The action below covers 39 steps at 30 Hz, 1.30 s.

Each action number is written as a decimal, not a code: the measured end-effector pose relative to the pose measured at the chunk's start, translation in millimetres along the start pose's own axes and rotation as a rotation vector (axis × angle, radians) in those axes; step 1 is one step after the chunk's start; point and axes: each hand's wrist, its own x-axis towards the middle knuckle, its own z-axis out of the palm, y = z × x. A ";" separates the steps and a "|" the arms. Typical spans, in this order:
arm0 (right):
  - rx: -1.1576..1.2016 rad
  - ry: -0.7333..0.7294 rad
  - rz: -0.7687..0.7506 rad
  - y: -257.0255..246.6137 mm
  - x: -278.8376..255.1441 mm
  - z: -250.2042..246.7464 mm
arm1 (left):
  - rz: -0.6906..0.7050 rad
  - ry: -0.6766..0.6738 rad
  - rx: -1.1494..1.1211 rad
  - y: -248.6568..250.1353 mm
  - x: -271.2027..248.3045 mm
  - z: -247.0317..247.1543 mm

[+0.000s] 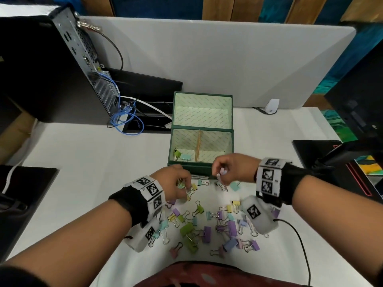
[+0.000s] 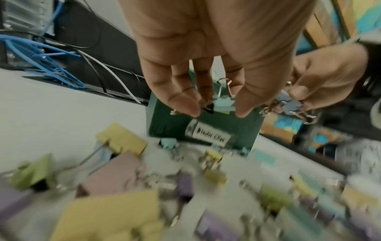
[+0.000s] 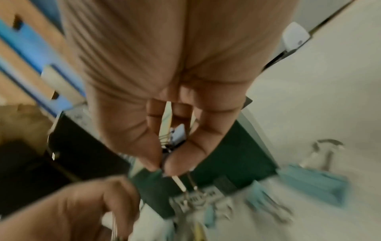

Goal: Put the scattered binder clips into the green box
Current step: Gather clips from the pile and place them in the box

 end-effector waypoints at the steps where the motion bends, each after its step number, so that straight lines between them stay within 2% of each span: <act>1: 0.086 0.017 0.001 -3.6 0.0 -7.6 | 0.003 0.016 -0.038 2.4 -1.9 -5.5; 5: 0.383 0.194 -0.023 -14.2 10.6 -30.9 | -0.040 0.117 -0.236 15.4 1.8 -29.0; 8: 0.185 0.283 0.016 -13.5 22.4 -35.6 | -0.082 0.155 -0.429 26.1 13.0 -43.2; 11: 0.004 0.349 0.049 -15.6 24.6 -31.2 | -0.072 0.193 -0.506 36.2 25.0 -50.1; 16: -0.017 0.314 0.030 -12.7 13.9 -26.8 | -0.098 0.240 -0.592 48.3 45.7 -47.0; 21: 0.083 0.383 0.000 1.4 -0.7 -28.0 | -0.080 0.282 -0.624 63.0 61.3 -41.0; 24: 0.121 0.348 0.006 7.9 -8.1 -29.1 | -0.078 0.238 -0.548 62.1 60.2 -38.9; 27: 0.082 0.231 0.025 9.6 -15.1 -25.9 | -0.086 0.202 -0.505 52.9 50.6 -41.8; 30: -0.096 0.075 0.036 9.3 -19.4 -19.2 | -0.139 0.214 -0.459 38.1 33.8 -46.2; 32: -0.257 -0.008 0.036 8.9 -19.0 -12.6 | -0.185 0.159 -0.366 26.8 18.9 -45.0; 36: -0.497 -0.101 0.060 16.7 -11.9 7.6 | -0.194 -0.089 0.125 6.2 -1.5 -28.4; 39: -0.667 -0.176 0.049 27.1 -2.8 22.6 | -0.247 -0.152 0.331 -3.9 -3.3 -13.3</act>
